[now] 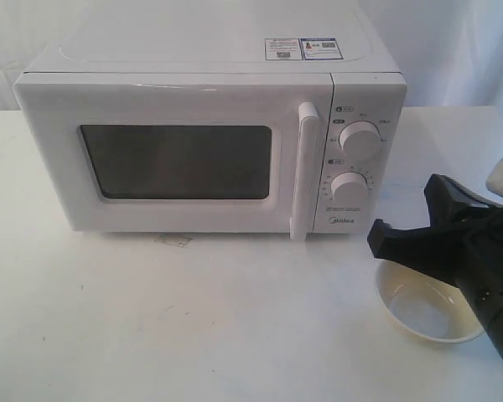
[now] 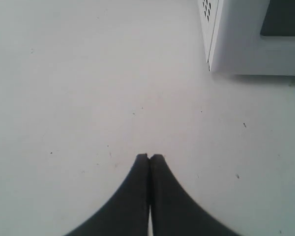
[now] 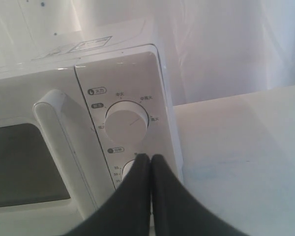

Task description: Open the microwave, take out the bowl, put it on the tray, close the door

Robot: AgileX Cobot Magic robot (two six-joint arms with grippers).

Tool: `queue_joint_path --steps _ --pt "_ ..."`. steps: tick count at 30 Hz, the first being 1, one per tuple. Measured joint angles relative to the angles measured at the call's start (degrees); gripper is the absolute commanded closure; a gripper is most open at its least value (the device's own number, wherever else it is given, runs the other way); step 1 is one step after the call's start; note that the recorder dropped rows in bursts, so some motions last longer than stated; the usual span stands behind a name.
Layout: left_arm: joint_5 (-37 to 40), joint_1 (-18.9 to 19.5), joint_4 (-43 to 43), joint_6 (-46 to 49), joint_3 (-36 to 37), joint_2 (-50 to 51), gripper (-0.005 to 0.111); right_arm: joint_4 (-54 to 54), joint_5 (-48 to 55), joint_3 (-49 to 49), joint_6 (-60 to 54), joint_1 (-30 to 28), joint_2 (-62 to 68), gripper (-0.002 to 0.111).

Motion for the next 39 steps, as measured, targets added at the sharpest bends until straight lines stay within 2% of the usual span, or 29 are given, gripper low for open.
queue_joint_path --steps 14,16,19,22,25,30,39 --pt "0.0 0.0 0.0 0.0 0.0 0.0 0.107 0.6 0.8 0.0 -1.1 0.0 -1.2 0.108" --pt "0.0 0.0 0.0 0.0 0.0 0.0 0.107 2.3 3.9 0.0 -1.5 0.0 -3.1 0.108" --pt "0.0 0.0 0.0 0.0 0.0 0.0 0.107 3.2 14.2 0.2 -3.7 -1.6 -8.5 0.108" --pt "0.0 0.0 0.0 0.0 0.0 0.0 0.107 1.2 28.4 2.4 -5.6 -8.7 -20.2 0.108" --pt "0.0 0.0 0.0 0.0 0.0 0.0 0.107 -0.1 37.9 5.1 -7.4 -17.2 -31.1 0.108" --pt "0.0 0.0 0.0 0.0 0.0 0.0 0.107 -0.6 45.2 9.9 -8.6 -28.5 -42.1 0.108" --pt "0.0 0.0 0.0 0.0 0.0 0.0 0.107 -1.8 52.8 15.8 -8.8 -41.8 -56.3 0.108"
